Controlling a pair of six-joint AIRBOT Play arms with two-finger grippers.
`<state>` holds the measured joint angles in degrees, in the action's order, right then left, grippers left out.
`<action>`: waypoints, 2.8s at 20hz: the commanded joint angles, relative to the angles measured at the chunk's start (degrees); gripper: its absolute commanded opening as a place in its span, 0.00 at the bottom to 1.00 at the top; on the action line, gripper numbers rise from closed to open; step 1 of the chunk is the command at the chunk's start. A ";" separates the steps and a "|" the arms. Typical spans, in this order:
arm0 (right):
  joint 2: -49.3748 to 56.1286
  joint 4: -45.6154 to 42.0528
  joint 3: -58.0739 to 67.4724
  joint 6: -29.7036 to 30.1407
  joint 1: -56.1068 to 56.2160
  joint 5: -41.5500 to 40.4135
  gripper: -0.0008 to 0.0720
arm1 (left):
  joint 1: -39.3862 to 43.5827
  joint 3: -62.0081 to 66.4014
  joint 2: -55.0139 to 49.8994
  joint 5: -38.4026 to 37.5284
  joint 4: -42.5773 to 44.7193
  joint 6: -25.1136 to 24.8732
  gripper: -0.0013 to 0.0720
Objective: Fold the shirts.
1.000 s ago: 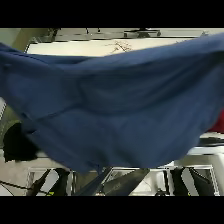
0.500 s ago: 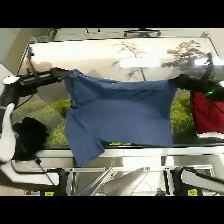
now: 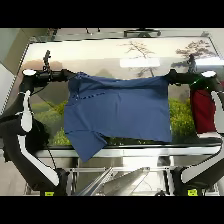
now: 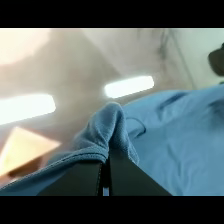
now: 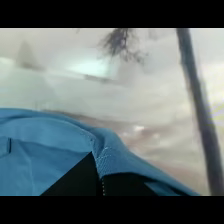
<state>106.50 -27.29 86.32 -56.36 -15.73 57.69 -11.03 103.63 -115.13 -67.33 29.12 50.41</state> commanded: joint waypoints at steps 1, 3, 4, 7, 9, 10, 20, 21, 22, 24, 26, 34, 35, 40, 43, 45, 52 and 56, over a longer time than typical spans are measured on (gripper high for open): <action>1.60 -4.98 2.54 -1.31 -0.31 5.70 0.03 | 0.17 8.22 -1.57 -7.93 15.23 8.20 0.04; 1.62 -11.41 2.51 -3.76 -0.37 7.32 0.03 | 0.24 11.04 -1.57 -12.85 20.98 10.16 0.04; 1.62 -14.34 2.51 -4.87 -0.28 7.43 0.03 | 0.28 11.30 -1.57 -14.19 21.70 10.16 0.04; 1.90 -18.03 2.45 -5.60 0.66 7.10 0.03 | 0.42 10.40 -1.60 -14.45 22.47 10.08 0.04; 2.21 -18.21 2.45 -5.57 1.51 5.55 0.03 | 0.42 9.38 -1.60 -12.70 22.47 10.08 0.04; 2.34 -18.21 2.47 -5.57 1.88 4.70 0.03 | 0.42 8.79 -1.60 -11.93 22.47 10.05 0.04; 2.49 -27.32 2.49 -11.63 3.43 4.68 0.13 | 1.22 4.09 -1.44 -13.14 29.18 11.15 0.23; 1.90 -27.23 2.51 -12.04 3.45 5.35 0.38 | 1.77 4.09 -1.42 -14.27 29.22 11.15 0.43; 0.90 -27.12 2.54 -12.50 3.45 6.21 0.46 | 2.25 4.11 -1.25 -15.76 29.31 11.15 0.43; -2.19 -27.61 2.54 -12.52 3.19 7.98 0.46 | 2.29 4.11 0.07 -17.46 29.49 12.83 0.43; -6.38 -30.32 2.54 -14.10 1.97 11.06 0.46 | 1.75 4.11 2.54 -18.75 30.12 16.22 0.42; -26.49 -33.42 -17.99 -12.79 -9.79 23.98 0.46 | -5.68 -16.39 23.69 -22.01 31.23 19.28 0.41; -29.66 -33.46 -23.30 -12.37 -11.72 23.28 0.46 | -6.62 -22.91 27.54 -21.62 31.23 18.80 0.41; -36.50 -33.31 -44.46 -10.84 -16.20 14.32 0.46 | -9.33 -48.46 40.63 -19.87 30.86 18.82 0.41; -33.75 -30.51 -49.92 -8.48 -15.45 11.96 0.46 | -10.36 -58.12 46.25 -17.57 30.80 18.82 0.41; -31.28 -29.92 -51.32 -7.85 -14.75 11.45 0.46 | -10.32 -62.79 49.90 -15.65 30.77 18.84 0.41; -24.81 -22.03 -51.39 -2.89 -8.96 10.88 0.46 | -10.29 -76.13 59.87 -9.57 30.60 19.28 0.42; -24.81 -19.41 -51.34 -2.27 -7.26 9.86 0.46 | -10.29 -79.12 59.82 -6.27 30.64 20.13 0.42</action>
<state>81.21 -49.08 35.05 -59.90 -24.27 71.31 -21.26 26.92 -55.79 -76.38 59.81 69.93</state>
